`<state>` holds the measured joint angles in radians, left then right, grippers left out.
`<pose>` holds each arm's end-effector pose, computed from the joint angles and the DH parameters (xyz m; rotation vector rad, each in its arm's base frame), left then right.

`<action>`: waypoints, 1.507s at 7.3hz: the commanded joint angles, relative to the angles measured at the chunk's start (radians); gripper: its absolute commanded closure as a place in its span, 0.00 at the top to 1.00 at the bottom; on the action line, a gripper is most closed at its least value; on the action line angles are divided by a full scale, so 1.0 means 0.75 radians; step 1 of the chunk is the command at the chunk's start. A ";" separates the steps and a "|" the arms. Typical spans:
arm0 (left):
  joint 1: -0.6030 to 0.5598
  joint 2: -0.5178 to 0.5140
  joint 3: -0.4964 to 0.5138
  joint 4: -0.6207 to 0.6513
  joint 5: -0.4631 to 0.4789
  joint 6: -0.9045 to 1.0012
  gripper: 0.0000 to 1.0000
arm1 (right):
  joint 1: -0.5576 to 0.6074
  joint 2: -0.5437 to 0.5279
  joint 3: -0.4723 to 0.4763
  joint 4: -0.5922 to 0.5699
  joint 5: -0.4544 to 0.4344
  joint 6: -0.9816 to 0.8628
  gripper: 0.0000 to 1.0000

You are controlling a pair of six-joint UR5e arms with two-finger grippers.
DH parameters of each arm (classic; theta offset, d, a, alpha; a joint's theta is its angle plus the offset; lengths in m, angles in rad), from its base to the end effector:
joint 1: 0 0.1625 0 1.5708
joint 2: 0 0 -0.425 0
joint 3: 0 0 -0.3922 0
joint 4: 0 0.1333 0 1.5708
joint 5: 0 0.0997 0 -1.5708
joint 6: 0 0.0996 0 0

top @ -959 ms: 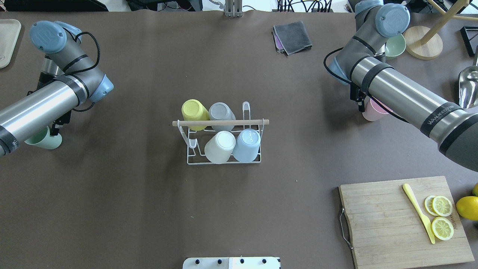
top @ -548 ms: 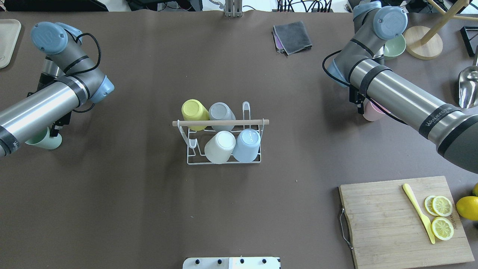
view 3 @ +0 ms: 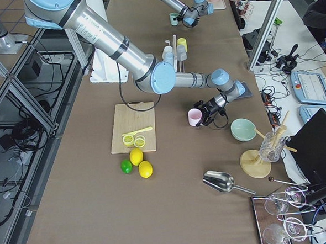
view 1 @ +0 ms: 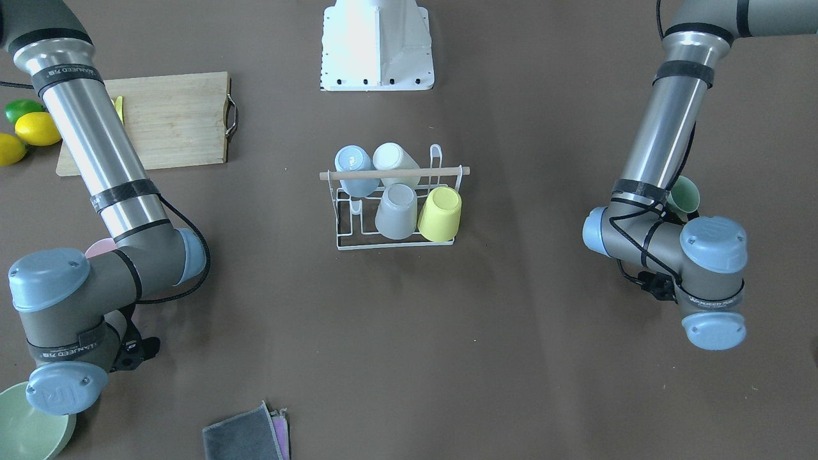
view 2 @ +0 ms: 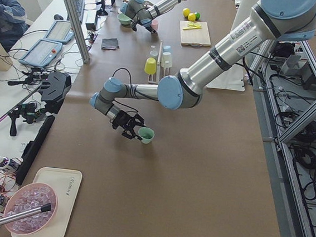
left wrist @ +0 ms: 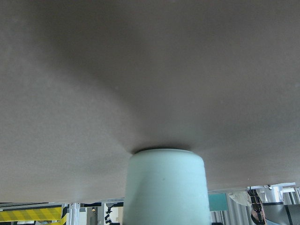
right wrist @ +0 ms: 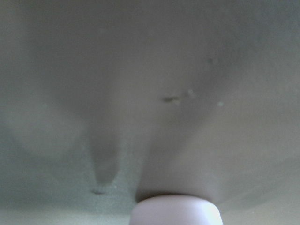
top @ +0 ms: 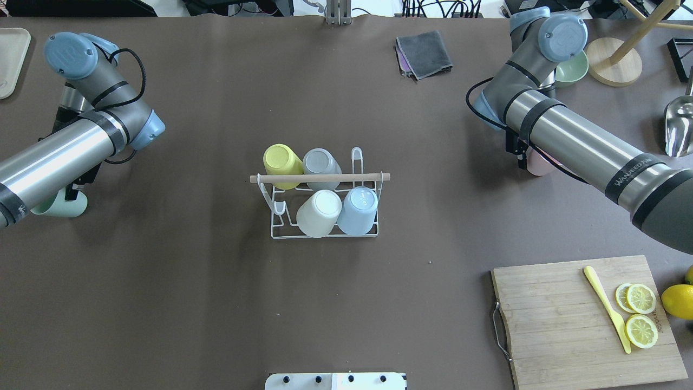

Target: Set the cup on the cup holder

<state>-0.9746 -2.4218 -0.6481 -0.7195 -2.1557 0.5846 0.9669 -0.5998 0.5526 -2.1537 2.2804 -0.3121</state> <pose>0.3309 -0.6271 0.6004 -0.9233 0.5517 0.7998 -0.3858 -0.6797 0.5407 -0.7074 -0.6000 -0.6276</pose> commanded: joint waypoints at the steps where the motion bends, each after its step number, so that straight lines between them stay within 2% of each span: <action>1: -0.008 0.002 -0.003 0.000 0.007 0.000 0.08 | -0.001 0.000 -0.005 0.000 -0.011 -0.003 0.99; 2: -0.026 -0.002 -0.007 0.002 0.009 0.004 0.08 | -0.001 0.004 -0.002 0.000 -0.011 0.013 0.99; 3: -0.066 -0.011 -0.070 0.035 0.021 0.000 0.08 | -0.001 0.006 -0.004 -0.002 -0.011 0.013 0.99; 4: -0.097 0.010 -0.289 0.110 0.021 -0.010 0.08 | -0.001 0.010 -0.002 -0.018 -0.020 0.011 0.95; 6: -0.112 0.124 -0.668 0.097 -0.044 -0.147 0.08 | -0.001 0.018 -0.002 -0.018 -0.022 0.005 0.69; 8: -0.128 0.246 -0.998 -0.099 -0.185 -0.359 0.09 | -0.001 0.024 0.000 -0.027 -0.024 0.003 0.18; 9: -0.128 0.285 -1.110 -0.207 -0.206 -0.453 0.09 | 0.001 0.039 0.002 -0.055 -0.026 0.005 0.00; 10: -0.136 0.314 -1.231 -0.310 -0.210 -0.541 0.09 | 0.013 0.059 0.006 -0.086 -0.034 0.007 0.00; 11: -0.136 0.400 -1.368 -0.455 -0.238 -0.621 0.09 | 0.024 0.082 0.008 -0.118 -0.034 0.013 0.00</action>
<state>-1.0744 -2.1851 -1.5476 -0.9373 -2.3121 0.2003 0.9756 -0.5584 0.5559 -2.2128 2.2573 -0.3066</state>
